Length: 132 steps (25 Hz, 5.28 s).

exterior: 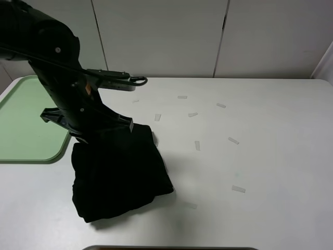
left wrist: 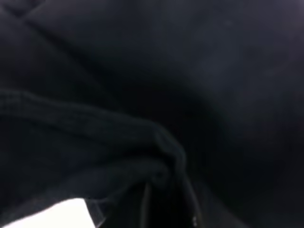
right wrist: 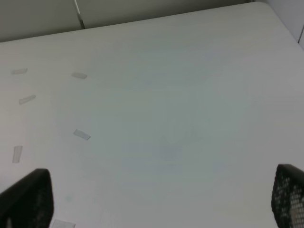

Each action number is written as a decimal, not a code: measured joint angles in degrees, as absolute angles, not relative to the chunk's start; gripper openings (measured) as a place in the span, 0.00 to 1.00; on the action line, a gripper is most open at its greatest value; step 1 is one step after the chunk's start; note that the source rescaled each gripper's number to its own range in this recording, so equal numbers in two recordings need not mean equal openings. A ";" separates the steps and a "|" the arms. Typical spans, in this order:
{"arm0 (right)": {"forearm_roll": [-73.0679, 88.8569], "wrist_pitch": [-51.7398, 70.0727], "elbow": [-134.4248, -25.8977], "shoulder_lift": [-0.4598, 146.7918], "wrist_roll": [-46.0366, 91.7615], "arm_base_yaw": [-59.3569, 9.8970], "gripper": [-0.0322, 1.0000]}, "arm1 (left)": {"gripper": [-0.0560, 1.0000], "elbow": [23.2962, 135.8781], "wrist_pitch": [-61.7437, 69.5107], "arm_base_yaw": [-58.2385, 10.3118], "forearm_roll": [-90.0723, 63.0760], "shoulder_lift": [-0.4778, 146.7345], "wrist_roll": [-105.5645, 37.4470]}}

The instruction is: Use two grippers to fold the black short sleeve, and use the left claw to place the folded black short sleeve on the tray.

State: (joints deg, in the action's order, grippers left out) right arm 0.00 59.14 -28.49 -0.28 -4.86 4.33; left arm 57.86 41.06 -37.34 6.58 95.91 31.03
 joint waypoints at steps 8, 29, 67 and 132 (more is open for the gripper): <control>0.00 59.14 -28.49 -0.28 -4.86 4.33 1.00 | 0.15 63.37 39.26 -41.69 6.25 102.55 31.03; 0.00 59.14 -28.49 -0.28 -4.86 4.33 1.00 | 1.00 69.19 19.94 -43.89 5.98 106.14 29.31; 0.00 59.14 -28.49 -0.28 -4.86 4.33 1.00 | 1.00 65.26 40.76 -35.83 -6.83 108.93 8.57; 0.00 59.14 -28.49 -0.28 -4.86 4.33 1.00 | 1.00 53.62 22.80 -35.43 -1.51 106.08 27.89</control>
State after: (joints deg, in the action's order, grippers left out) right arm 0.00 59.14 -28.49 -0.28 -4.86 4.33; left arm 53.62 22.80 -35.43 -1.51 106.08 27.89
